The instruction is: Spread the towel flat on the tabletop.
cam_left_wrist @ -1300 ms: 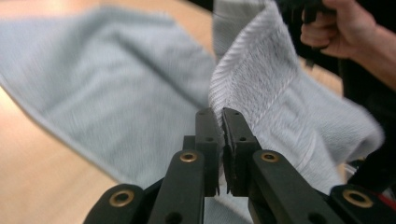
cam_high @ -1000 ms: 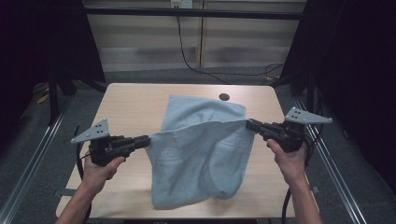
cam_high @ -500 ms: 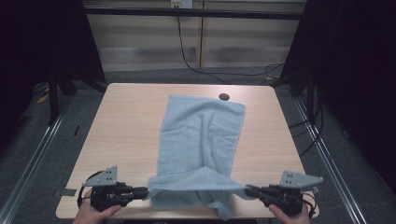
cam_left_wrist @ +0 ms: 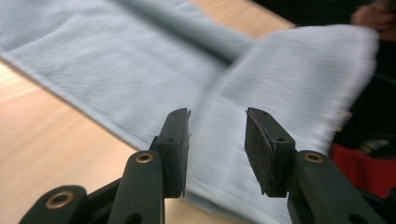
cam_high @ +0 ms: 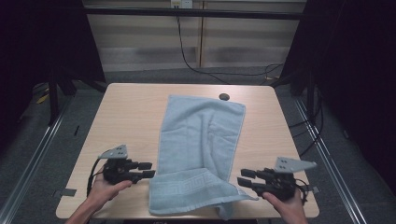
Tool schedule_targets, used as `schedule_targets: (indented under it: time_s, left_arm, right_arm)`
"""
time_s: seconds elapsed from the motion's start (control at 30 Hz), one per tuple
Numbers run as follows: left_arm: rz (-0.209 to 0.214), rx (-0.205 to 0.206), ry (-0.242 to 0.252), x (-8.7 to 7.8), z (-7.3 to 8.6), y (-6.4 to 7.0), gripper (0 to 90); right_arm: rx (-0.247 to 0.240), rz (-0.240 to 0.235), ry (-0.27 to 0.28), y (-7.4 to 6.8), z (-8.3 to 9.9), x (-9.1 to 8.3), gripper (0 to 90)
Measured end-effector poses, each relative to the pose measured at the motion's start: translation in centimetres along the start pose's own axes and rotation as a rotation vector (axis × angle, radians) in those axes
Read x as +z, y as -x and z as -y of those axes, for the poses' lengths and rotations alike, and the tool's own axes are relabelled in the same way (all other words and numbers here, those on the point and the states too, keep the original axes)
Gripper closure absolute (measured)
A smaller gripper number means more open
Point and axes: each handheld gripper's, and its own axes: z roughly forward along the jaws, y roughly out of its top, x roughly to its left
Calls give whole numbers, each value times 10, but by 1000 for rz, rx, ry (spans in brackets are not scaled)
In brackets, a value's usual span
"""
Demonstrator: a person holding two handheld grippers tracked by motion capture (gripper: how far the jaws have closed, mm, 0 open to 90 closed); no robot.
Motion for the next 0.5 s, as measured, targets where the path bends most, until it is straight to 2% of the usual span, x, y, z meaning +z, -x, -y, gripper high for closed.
schedule_targets:
  time_s: [0.03,0.07,0.13,0.17,0.2,0.23,0.27,0.3,0.33,0.4,0.43,0.5]
  left_arm:
    - [-22,9,-18,9,-1,-4,566]
    - [-21,-4,-27,17,-2,-7,554]
    - [21,-10,-63,30,-2,-8,527]
    - [20,-1,-83,33,-1,-5,522]
    - [26,16,-112,36,1,-1,533]
    - [33,37,-125,37,3,3,578]
    - [65,40,-124,36,6,6,627]
    - [71,62,-133,34,8,11,700]
    - [59,86,-134,32,10,16,804]
    - [60,85,-144,29,15,20,841]
    - [68,80,-146,27,17,21,847]
    - [77,79,-131,20,19,25,853]
  right_arm:
    - [20,-24,-34,8,-1,12,593]
    - [36,-52,-72,16,-1,25,575]
    - [66,-68,-113,28,0,48,534]
    - [81,-97,-133,30,0,60,524]
    - [76,-104,-155,29,1,66,507]
    - [63,-99,-188,27,2,73,489]
    - [57,-123,-210,24,4,77,495]
    - [55,-151,-220,19,6,79,541]
    - [41,-164,-229,14,9,79,591]
    - [32,-183,-251,5,17,78,767]
    - [22,-187,-256,1,22,77,821]
    - [18,-202,-263,-8,30,72,863]
